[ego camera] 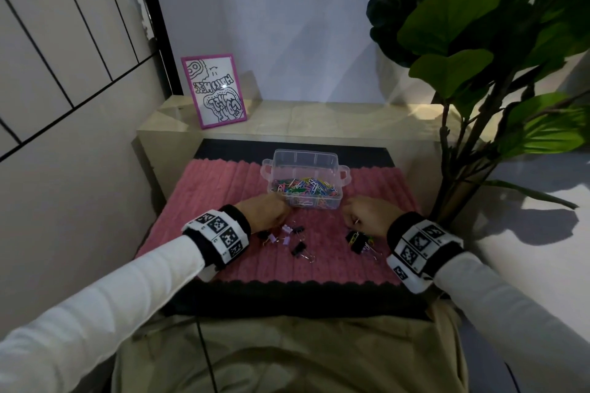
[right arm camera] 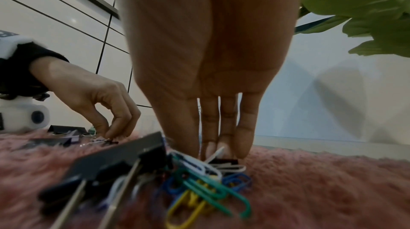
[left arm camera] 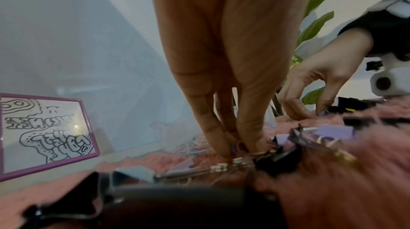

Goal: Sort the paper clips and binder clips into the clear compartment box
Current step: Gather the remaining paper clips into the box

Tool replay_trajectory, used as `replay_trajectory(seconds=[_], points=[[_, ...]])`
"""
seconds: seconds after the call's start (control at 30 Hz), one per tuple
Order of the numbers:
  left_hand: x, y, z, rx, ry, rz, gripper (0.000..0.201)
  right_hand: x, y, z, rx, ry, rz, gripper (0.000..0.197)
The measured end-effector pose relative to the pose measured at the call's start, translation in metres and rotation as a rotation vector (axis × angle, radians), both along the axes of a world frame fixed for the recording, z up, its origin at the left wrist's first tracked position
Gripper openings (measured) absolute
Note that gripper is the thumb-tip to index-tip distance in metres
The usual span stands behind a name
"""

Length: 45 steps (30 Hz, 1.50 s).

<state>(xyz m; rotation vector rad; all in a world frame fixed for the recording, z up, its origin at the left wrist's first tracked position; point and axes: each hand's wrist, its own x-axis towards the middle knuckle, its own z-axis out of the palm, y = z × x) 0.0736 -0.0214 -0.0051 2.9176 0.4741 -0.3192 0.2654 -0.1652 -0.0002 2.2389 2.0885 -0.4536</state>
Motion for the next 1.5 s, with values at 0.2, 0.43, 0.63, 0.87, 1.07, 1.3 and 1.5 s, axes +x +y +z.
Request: replay_trajectory(seconds=[0.2, 0.43, 0.63, 0.87, 1.07, 1.3, 1.5], points=[[-0.003, 0.011, 0.023, -0.162, -0.203, 0.035, 0.013, 0.008, 0.001, -0.002, 0.010, 0.075, -0.016, 0.010], [0.022, 0.032, 0.043, -0.174, -0.431, 0.210, 0.027, 0.003, 0.008, -0.007, 0.009, 0.075, -0.056, 0.015], [0.036, 0.033, 0.033, -0.104, -0.382, 0.261, 0.018, 0.005, 0.002, -0.003, 0.055, 0.188, -0.092, 0.013], [0.040, 0.031, 0.030, -0.117, -0.376, 0.258, 0.020, 0.005, 0.000, 0.003, 0.249, 0.627, -0.254, 0.018], [0.021, 0.014, 0.030, -0.147, -0.418, 0.234, 0.022, 0.015, 0.003, 0.001, 0.187, 0.735, -0.312, 0.010], [-0.012, -0.011, 0.026, -0.207, -0.429, 0.186, 0.020, 0.024, 0.027, 0.020, 0.300, 0.831, -0.425, 0.021], [-0.002, -0.027, 0.016, -0.323, -0.427, 0.150, 0.020, 0.016, 0.075, 0.031, 0.314, 0.804, -0.466, 0.017]])
